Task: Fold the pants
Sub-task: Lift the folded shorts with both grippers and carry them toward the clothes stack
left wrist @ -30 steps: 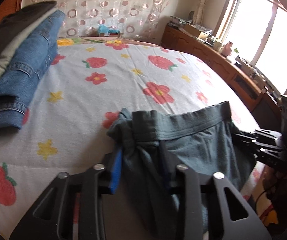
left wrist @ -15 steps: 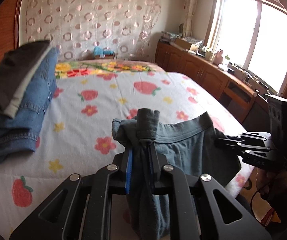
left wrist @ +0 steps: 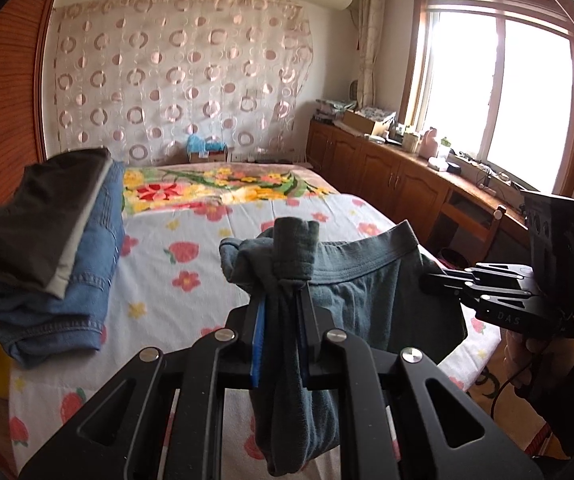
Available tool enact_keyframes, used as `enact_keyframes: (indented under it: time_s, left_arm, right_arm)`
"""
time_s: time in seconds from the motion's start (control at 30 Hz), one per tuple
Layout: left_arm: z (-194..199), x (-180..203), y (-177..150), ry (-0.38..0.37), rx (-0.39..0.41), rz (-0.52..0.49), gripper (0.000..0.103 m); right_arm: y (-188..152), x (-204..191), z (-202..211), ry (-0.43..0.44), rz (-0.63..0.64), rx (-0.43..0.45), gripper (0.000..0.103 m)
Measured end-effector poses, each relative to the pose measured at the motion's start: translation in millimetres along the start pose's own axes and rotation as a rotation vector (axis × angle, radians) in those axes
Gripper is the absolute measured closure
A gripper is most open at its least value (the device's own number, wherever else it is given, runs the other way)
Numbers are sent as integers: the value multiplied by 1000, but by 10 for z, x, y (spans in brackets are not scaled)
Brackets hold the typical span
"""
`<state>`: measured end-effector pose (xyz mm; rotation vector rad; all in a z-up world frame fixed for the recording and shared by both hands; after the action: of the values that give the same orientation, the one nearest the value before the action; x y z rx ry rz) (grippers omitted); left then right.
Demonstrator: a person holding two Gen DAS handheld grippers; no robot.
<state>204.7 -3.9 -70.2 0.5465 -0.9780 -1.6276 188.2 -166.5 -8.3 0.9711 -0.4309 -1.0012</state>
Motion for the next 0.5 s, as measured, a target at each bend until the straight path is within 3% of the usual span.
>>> enact_keyframes:
  time_s: [0.5]
  left_arm:
    - [302, -208, 250, 49, 71, -19, 89]
  right_arm:
    - [329, -198, 8, 10, 88, 57, 93]
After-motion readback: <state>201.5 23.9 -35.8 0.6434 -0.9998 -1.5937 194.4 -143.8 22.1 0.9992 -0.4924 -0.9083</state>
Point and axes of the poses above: each gripper's, at about its wrist camera, not at the fingertips, and z roughly against the way its jaws point, x to its right, y to its top, the point moved 9 cm from there along -z, roughly the way its jaws point, and after that the axes turned 3 degrees about -x, right-handed, at the moved point
